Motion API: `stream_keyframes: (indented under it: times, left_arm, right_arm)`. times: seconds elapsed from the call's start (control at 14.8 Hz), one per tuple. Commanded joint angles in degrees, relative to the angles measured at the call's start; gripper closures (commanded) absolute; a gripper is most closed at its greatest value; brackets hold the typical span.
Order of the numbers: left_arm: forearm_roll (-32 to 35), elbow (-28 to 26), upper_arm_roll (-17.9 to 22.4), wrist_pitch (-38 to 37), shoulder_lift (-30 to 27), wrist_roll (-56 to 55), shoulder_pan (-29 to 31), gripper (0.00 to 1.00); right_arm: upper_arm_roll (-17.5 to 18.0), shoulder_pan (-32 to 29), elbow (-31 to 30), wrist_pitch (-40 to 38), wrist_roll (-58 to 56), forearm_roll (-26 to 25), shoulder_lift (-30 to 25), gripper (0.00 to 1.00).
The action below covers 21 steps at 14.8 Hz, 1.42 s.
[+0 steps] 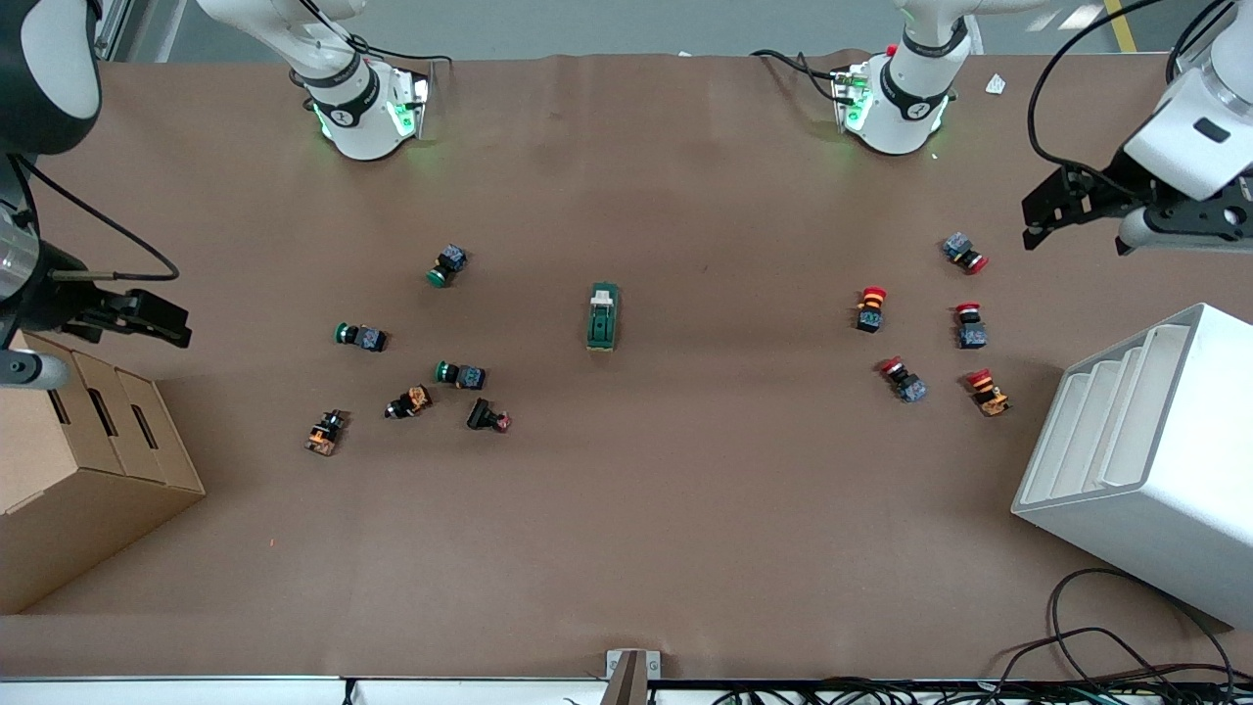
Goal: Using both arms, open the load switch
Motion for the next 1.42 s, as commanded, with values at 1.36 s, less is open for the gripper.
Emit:
stream_keyframes:
  times: [1.36]
  left_arm:
    - [-1.64, 0.46, 1.7, -3.01, -0.69, 0.55, -1.64, 0.0]
  right_arm:
    - [3.85, -5.17, -18.59, 2.66, -0.69, -0.19, -19.67, 0.0]
